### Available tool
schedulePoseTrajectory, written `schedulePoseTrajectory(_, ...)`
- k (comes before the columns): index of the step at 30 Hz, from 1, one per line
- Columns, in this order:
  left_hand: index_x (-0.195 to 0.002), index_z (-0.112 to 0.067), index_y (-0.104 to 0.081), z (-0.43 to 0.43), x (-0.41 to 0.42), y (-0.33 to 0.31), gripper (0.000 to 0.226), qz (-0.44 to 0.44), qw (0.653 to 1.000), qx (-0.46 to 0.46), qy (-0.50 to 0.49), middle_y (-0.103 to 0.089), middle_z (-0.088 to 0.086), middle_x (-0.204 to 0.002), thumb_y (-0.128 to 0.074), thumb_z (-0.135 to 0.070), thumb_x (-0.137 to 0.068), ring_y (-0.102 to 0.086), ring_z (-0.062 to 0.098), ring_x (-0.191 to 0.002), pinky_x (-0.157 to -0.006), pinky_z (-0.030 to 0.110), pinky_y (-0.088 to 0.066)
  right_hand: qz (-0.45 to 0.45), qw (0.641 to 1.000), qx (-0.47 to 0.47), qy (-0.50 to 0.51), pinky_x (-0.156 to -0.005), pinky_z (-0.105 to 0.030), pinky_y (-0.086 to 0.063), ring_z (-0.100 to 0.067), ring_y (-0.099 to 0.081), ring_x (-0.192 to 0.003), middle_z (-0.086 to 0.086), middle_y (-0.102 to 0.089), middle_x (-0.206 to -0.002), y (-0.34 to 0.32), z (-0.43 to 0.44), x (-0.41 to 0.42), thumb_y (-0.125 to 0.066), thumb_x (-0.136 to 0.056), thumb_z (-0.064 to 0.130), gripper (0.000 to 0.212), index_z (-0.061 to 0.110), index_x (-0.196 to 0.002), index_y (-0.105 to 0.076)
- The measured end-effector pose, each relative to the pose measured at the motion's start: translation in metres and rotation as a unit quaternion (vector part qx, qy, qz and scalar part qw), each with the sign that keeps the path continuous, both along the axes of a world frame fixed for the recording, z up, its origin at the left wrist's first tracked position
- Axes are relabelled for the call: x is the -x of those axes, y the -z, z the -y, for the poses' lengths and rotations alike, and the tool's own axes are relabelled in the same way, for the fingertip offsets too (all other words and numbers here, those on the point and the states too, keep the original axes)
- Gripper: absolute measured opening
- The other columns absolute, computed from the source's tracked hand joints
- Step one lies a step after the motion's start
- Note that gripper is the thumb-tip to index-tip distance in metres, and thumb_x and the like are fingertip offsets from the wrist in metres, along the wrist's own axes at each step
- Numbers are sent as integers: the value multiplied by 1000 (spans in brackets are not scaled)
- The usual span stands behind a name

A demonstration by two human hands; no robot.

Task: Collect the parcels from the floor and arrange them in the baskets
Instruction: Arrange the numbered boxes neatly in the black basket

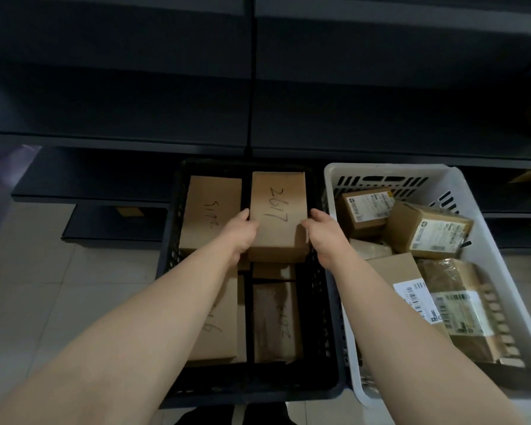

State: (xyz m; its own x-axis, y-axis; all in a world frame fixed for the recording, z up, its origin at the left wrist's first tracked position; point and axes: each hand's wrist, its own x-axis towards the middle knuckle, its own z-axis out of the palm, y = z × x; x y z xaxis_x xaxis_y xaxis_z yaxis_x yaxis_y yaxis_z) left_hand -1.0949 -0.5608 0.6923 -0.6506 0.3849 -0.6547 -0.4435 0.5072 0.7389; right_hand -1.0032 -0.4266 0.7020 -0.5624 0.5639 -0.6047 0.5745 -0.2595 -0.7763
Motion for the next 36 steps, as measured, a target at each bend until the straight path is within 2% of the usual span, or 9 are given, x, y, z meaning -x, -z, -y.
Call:
schedulePoseTrajectory(2,-151,-26,-30,5,-1,-5,50,10,1000,-7,-4,-51,4,-141,-43,-27,-102,-53,23,-118,-102,40,-44,4,1000,10,-9,-76,-29,-51,-15,-60,-92,0,-64,-112,-6,1,-2,-47,-101,14,43,11,-144,-43)
schedulePoseTrajectory(5,-143,-22,-40,19,-8,-15,42,2,1000,0,4,-58,0,-115,-45,-30,-101,-56,18,-98,-79,34,-49,18,1000,13,8,-90,-40,-53,-17,-60,-92,-2,-65,-104,-12,6,-10,-53,-98,19,34,12,-130,-55)
schedulePoseTrajectory(9,-133,-19,-44,49,-21,-19,37,15,999,25,29,-56,6,-118,-49,-35,-99,-56,23,-105,-84,38,-52,56,998,-4,-1,-94,-49,-52,-25,-60,-101,-7,-66,-107,-13,18,-29,-59,-94,26,11,18,-100,-64)
schedulePoseTrajectory(15,-138,-15,-40,75,-36,-11,44,55,993,45,92,-57,6,-115,-47,-36,-100,-59,25,-102,-84,40,-55,133,990,-30,-21,-81,-40,-52,-24,-64,-93,-9,-67,-97,-15,42,-60,-60,-92,26,14,12,-92,-59)
schedulePoseTrajectory(18,-133,-17,-45,76,-43,-4,38,80,987,56,124,-58,6,-113,-44,-36,-101,-60,27,-102,-87,43,-55,167,985,-23,-21,-76,-39,-51,-26,-64,-92,-11,-66,-100,-10,52,-74,-60,-92,25,16,10,-96,-58)
schedulePoseTrajectory(23,-145,-18,-39,71,-61,12,48,139,978,68,142,-44,12,-145,-44,-35,-101,-49,36,-125,-81,40,-54,186,983,11,7,-75,-38,-48,-26,-56,-93,-8,-57,-96,3,64,-91,-53,-97,24,21,7,-110,-54)
schedulePoseTrajectory(27,-147,-15,-35,70,-71,28,48,170,976,58,127,-40,15,-148,-44,-29,-102,-43,37,-132,-85,39,-51,194,981,1,9,-89,-43,-49,-21,-51,-75,-8,-54,-85,20,69,-97,-47,-100,20,22,5,-112,-57)
schedulePoseTrajectory(30,-144,-13,-38,68,-73,37,44,178,976,55,113,-40,17,-148,-44,-25,-102,-43,36,-133,-90,38,-50,192,981,-17,-14,-74,-34,-42,-20,-49,-71,-10,-56,-82,31,70,-98,-44,-101,16,31,-5,-119,-58)
schedulePoseTrajectory(36,-141,-7,-40,64,-73,49,39,201,973,65,93,-47,20,-138,-40,-19,-104,-45,36,-129,-101,41,-43,212,975,17,-63,-93,-38,-43,-36,-52,-118,-21,-56,-128,44,75,-93,-39,-102,14,38,-1,-135,-49)
